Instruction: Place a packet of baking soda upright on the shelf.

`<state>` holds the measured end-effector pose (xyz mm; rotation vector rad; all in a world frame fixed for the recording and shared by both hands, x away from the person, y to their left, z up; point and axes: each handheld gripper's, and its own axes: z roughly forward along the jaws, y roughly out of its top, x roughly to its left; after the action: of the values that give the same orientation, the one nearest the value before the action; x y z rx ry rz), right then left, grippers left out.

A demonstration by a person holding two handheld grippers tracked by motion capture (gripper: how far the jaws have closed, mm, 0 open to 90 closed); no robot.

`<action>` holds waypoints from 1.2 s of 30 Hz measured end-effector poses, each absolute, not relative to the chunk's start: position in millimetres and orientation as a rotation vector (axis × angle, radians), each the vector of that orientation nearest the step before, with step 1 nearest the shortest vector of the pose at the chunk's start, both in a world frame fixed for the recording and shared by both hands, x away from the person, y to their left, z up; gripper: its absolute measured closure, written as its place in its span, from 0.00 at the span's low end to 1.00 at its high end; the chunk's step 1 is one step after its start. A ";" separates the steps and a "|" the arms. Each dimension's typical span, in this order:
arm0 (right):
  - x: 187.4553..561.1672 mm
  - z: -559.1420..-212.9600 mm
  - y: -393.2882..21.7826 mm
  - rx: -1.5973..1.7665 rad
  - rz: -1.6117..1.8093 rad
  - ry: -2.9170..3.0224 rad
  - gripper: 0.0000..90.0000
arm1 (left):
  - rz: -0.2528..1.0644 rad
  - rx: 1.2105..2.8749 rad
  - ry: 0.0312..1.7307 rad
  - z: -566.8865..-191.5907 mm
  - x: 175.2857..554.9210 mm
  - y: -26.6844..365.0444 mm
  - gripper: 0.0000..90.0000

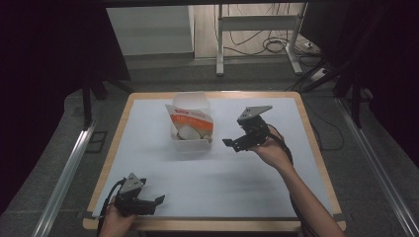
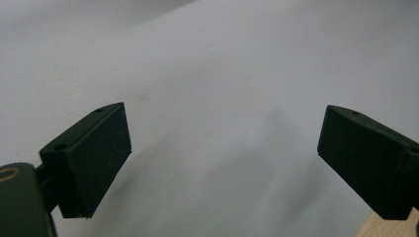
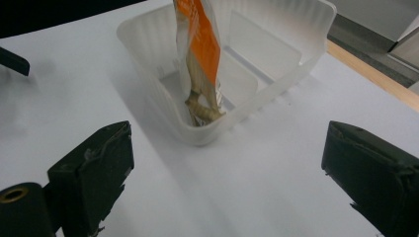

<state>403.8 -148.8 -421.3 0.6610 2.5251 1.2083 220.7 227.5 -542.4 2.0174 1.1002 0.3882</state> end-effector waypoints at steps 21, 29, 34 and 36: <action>353.0 -439.8 -188.0 0.678 1.187 2.491 0.04 | 0.413 2.010 1.086 -540.5 219.6 226.9 0.07; 335.6 -450.2 -214.5 0.741 1.181 2.454 0.04 | 0.418 2.006 1.081 -539.9 219.3 226.4 0.07; 325.6 -454.3 -227.5 0.783 1.189 2.438 0.04 | 0.418 2.002 1.078 -539.3 219.0 226.6 0.07; 322.4 -456.0 -231.4 0.790 1.188 2.431 0.04 | 0.417 2.001 1.078 -539.2 218.9 226.4 0.07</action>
<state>322.4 -231.4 -456.0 0.7901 2.4309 1.1881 218.9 226.4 -539.2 2.0008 1.0777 0.4171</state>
